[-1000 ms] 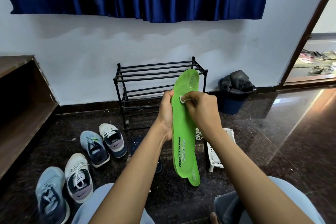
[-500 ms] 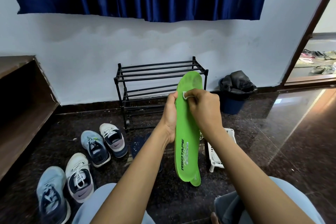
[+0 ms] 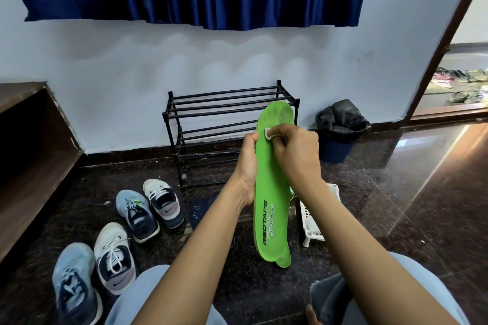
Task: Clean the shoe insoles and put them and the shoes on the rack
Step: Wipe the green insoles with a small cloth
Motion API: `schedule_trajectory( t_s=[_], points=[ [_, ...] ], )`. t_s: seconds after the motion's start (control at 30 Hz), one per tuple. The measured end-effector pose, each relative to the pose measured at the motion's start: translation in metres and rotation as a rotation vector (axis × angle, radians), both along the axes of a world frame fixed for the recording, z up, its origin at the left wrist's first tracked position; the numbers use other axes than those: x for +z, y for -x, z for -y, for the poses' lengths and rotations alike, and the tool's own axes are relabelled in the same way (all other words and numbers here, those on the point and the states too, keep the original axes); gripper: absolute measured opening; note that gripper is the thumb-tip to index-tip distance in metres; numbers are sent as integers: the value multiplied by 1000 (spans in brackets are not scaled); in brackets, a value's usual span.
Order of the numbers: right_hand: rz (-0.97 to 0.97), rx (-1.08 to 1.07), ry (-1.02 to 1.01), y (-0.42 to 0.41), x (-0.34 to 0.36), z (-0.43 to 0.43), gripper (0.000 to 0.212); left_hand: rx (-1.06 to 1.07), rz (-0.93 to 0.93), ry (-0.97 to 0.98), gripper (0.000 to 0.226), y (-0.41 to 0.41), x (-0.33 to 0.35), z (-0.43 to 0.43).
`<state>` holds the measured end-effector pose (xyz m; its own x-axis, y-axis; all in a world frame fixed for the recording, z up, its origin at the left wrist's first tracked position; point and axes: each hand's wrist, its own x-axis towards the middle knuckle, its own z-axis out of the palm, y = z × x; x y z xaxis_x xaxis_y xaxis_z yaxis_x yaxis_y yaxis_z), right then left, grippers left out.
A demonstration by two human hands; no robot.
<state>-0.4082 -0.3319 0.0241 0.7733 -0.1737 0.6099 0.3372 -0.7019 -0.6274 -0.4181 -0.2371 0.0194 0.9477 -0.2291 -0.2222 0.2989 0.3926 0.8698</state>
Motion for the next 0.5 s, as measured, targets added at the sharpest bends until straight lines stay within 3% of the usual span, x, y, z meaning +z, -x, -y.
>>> schedule_trajectory(
  t_s=[0.3,0.5],
  points=[
    [-55,78,25,12,-12,-13,20,5,7,-24,58,-2,0,-7],
    [-36,-12,-21,0,-2,-3,17,-4,-3,-30,58,2,-2,-1]
  ],
)
